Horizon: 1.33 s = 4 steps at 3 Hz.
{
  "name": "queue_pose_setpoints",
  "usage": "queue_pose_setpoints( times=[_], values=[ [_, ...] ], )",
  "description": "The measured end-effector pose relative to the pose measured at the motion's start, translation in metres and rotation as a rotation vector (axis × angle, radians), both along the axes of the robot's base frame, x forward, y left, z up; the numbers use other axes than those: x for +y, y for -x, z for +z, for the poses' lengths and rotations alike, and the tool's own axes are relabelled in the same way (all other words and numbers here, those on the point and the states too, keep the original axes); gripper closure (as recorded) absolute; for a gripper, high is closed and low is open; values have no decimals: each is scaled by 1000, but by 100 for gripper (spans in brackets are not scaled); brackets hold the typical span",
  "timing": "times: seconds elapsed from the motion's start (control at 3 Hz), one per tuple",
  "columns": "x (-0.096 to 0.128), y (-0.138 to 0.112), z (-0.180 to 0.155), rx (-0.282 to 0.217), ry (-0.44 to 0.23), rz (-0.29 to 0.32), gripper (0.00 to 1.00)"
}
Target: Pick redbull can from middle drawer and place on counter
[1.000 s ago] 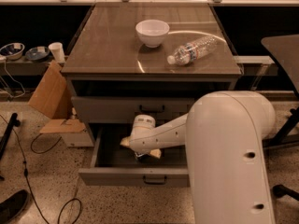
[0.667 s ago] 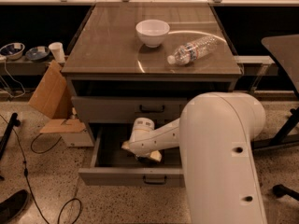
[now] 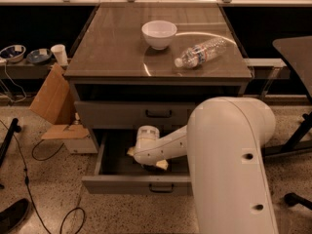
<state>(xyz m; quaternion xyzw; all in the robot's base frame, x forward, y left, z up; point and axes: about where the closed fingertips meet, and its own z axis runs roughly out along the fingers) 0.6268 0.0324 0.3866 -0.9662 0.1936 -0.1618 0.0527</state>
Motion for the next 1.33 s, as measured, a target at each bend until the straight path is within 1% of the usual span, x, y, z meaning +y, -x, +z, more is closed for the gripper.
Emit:
queue_pose_setpoints(
  times=[0.33, 0.67, 1.0, 1.33],
  values=[
    [6, -3, 6, -21, -5, 5, 19],
    [11, -6, 7, -18, -6, 23, 42],
    [16, -8, 2, 7, -5, 45, 42],
    [17, -9, -8, 53, -7, 60, 11]
  ],
)
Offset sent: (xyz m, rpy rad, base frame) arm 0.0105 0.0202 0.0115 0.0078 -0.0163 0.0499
